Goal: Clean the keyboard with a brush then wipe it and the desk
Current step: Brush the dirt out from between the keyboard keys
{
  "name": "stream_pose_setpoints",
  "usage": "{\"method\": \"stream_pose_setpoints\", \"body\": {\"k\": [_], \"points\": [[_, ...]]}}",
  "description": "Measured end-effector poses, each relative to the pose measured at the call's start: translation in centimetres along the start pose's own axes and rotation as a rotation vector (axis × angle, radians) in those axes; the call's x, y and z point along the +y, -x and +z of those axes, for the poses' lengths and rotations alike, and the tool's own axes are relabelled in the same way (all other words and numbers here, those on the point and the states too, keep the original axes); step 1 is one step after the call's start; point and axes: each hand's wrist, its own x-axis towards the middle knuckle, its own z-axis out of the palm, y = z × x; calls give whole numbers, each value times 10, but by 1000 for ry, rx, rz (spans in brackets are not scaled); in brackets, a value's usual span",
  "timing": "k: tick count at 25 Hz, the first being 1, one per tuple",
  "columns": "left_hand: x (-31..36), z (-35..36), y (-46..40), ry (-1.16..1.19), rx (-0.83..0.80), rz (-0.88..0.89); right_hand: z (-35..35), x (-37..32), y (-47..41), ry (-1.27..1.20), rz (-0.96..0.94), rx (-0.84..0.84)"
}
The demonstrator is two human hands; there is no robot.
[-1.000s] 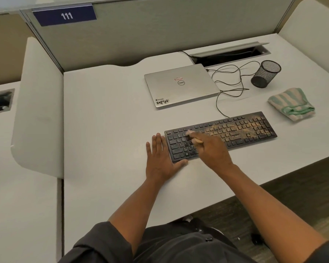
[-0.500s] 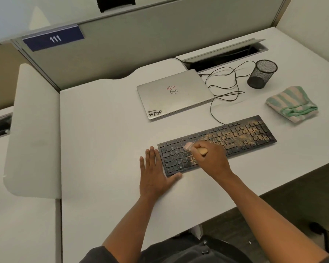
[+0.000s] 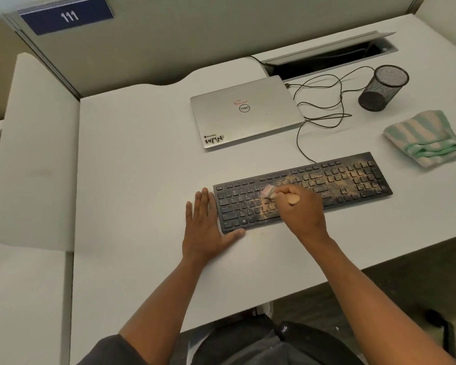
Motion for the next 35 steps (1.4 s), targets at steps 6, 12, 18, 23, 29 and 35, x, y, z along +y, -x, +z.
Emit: {"method": "stream_pose_setpoints", "body": {"k": [6, 12, 18, 23, 29, 35], "points": [[1, 0, 0, 7, 6, -6, -7, -15, -27, 28, -33, -48], [1, -1, 1, 19, 13, -6, -17, -39, -65, 304, 77, -392], [1, 0, 1, 11, 14, 1, -5, -52, -78, 326, 49, -409], [0, 2, 1, 3, 23, 3, 0, -72, -90, 532, -22, -511], [0, 3, 1, 11, 25, 2, 10, -84, -101, 650, -38, -703], [-1, 3, 0, 23, 34, 8, 16, -99, -111, 530, -41, -624]]}}
